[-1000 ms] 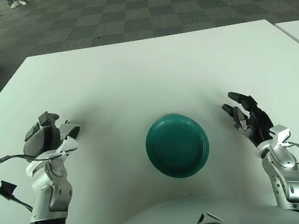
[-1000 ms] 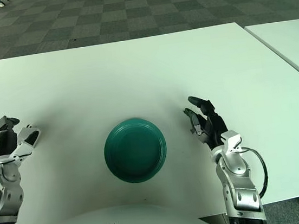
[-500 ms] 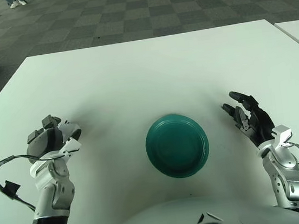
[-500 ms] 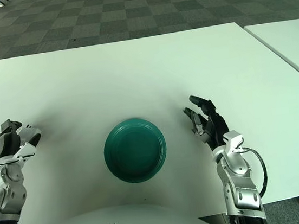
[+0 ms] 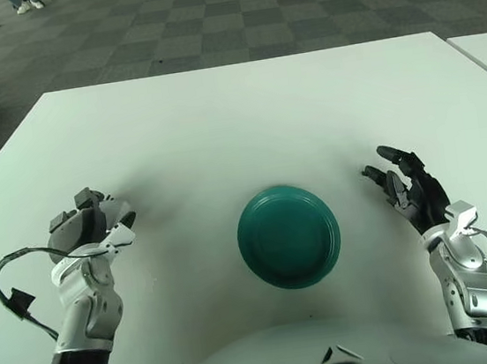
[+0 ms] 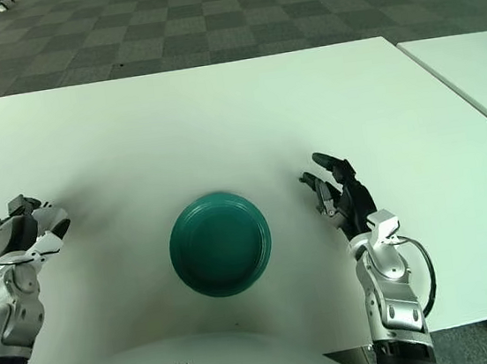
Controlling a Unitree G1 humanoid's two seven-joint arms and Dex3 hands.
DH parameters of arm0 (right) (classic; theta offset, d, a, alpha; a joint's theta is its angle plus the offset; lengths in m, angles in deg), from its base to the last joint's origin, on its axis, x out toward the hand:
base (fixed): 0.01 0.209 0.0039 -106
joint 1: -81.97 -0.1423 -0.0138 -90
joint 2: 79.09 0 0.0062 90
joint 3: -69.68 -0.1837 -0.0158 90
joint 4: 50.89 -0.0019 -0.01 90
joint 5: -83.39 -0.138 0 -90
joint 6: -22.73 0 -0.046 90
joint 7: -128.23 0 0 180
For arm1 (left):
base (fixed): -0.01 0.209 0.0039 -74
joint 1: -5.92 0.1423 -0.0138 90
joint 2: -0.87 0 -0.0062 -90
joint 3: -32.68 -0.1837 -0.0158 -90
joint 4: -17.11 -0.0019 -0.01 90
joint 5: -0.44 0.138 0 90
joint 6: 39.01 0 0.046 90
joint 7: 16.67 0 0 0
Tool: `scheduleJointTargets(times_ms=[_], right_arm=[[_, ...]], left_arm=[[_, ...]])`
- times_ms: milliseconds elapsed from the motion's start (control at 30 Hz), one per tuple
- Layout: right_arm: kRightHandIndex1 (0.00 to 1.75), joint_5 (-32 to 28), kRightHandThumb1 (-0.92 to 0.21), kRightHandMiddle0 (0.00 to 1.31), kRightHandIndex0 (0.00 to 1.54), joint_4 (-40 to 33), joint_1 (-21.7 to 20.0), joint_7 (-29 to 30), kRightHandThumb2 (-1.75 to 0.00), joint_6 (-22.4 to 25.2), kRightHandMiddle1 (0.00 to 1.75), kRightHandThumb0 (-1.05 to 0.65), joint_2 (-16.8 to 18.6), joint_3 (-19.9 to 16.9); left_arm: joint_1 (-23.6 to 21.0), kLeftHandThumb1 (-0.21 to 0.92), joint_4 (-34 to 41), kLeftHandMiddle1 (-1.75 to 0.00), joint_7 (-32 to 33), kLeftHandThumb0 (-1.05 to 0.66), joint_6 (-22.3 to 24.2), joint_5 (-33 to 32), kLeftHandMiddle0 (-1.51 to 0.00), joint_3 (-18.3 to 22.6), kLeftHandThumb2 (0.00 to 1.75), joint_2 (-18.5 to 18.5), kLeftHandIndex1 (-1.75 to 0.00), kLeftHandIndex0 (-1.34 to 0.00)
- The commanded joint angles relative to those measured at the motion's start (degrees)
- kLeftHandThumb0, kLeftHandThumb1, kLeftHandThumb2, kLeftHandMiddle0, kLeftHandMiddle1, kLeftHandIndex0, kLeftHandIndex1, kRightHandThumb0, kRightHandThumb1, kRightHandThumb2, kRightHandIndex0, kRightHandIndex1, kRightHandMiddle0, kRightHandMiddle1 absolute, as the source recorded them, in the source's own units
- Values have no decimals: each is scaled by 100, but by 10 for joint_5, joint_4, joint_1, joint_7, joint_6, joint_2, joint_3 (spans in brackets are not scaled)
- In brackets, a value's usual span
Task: Put the charger into the plate.
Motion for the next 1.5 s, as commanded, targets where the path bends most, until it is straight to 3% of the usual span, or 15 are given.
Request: scheduleJointTargets(times_ms=[0, 267, 733, 833, 967, 1067, 1300, 1467], right_arm=[[4, -4, -92, 0, 37, 29, 16, 0, -49, 26, 86, -81, 1, -4], [5, -13, -92, 0, 36, 38, 15, -7, -43, 18, 84, -81, -2, -7], [8, -15, -92, 0, 36, 41, 13, -9, -40, 16, 86, -78, -4, -12], [8, -15, -92, 0, 36, 43, 12, -9, -40, 16, 85, -78, -5, -13], [9, -16, -92, 0, 36, 45, 9, -11, -40, 17, 85, -78, -6, -15], [9, -16, -92, 0, 36, 46, 8, -12, -40, 17, 85, -78, -7, -16], [10, -18, -92, 0, 36, 50, 4, -15, -40, 18, 85, -78, -9, -19], [10, -18, -92, 0, 35, 53, 2, -16, -40, 18, 85, -78, -11, -21]], left_arm=[[-2, 92, -11, -52, -21, -105, 9, -3, -22, -12, 71, -7, -113, -3], [-8, 92, -45, -57, -32, -105, 15, -8, -22, -30, 70, -11, -110, -2], [-11, 92, -66, -91, -66, -105, 41, -14, -12, -62, 74, -21, -106, -1], [-11, 92, -70, -108, -67, -105, 41, -17, -9, -66, 74, -22, -110, -2], [-10, 92, -80, -155, -70, -105, 35, -24, -7, -70, 74, -23, -120, -5], [-10, 92, -87, -168, -69, -105, 32, -29, -7, -72, 74, -23, -126, -5], [-12, 92, -98, -174, -73, -105, 28, -36, -18, -76, 73, -22, -135, -8], [-13, 92, -112, -175, -70, -105, 20, -40, -35, -76, 72, -21, -146, -8]])
